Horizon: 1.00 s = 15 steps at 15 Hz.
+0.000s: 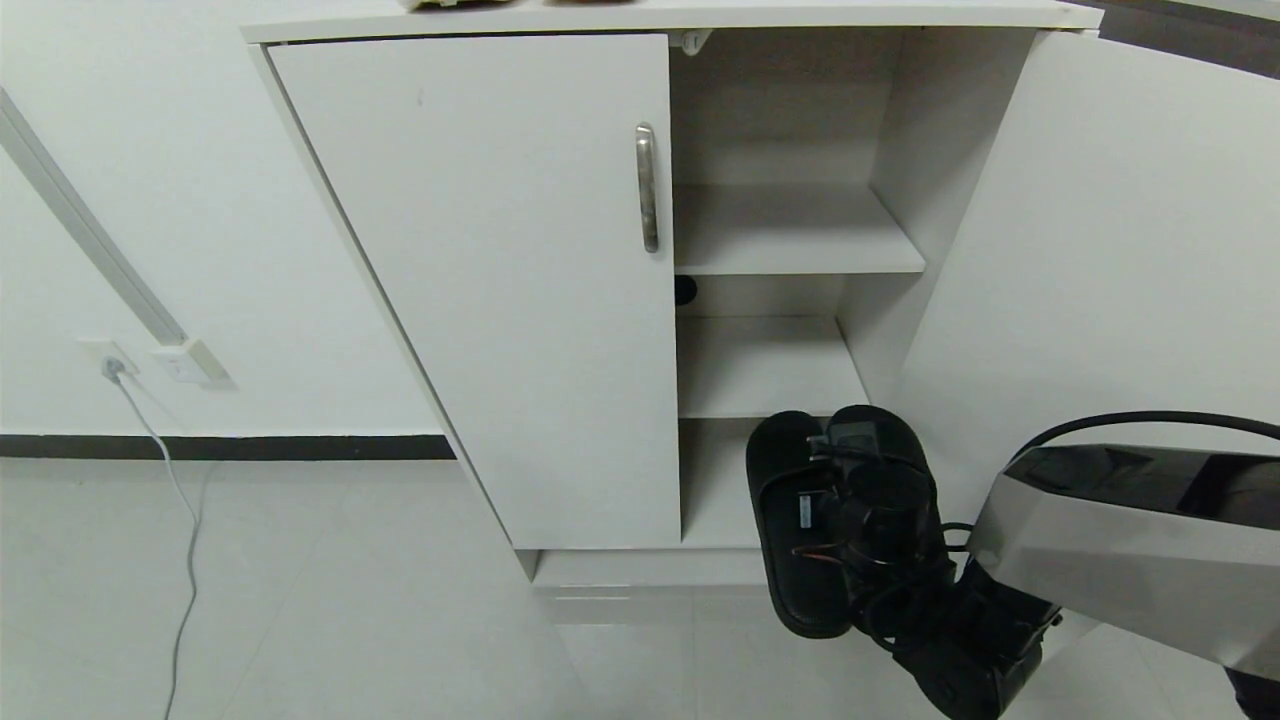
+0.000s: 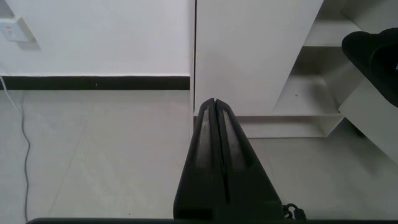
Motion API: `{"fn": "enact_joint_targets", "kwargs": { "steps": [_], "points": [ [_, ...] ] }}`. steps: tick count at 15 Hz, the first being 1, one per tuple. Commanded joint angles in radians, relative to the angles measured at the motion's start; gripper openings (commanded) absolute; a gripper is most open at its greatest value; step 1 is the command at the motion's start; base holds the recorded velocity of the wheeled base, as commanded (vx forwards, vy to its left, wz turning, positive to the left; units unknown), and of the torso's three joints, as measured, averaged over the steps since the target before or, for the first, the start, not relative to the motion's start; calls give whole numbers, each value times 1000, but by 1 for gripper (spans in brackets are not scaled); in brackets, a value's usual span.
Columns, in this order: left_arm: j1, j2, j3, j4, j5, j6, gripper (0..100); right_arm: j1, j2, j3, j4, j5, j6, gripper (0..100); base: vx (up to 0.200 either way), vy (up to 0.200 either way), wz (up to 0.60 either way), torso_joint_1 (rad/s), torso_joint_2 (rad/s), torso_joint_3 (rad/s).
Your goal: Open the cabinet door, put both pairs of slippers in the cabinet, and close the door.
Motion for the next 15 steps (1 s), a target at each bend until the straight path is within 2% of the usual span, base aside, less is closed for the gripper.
{"fn": "enact_joint_targets", "kwargs": {
  "steps": [1, 15],
  "points": [
    [0, 2, 0, 0, 1, 0, 0, -12, -13, 4, 0, 0, 0, 0, 0, 0, 0, 0, 0, 0],
    [0, 2, 0, 0, 1, -2, 0, -38, -19, 13, -2, 6, -2, 0, 0, 0, 0, 0, 0, 0]
  ]
}}
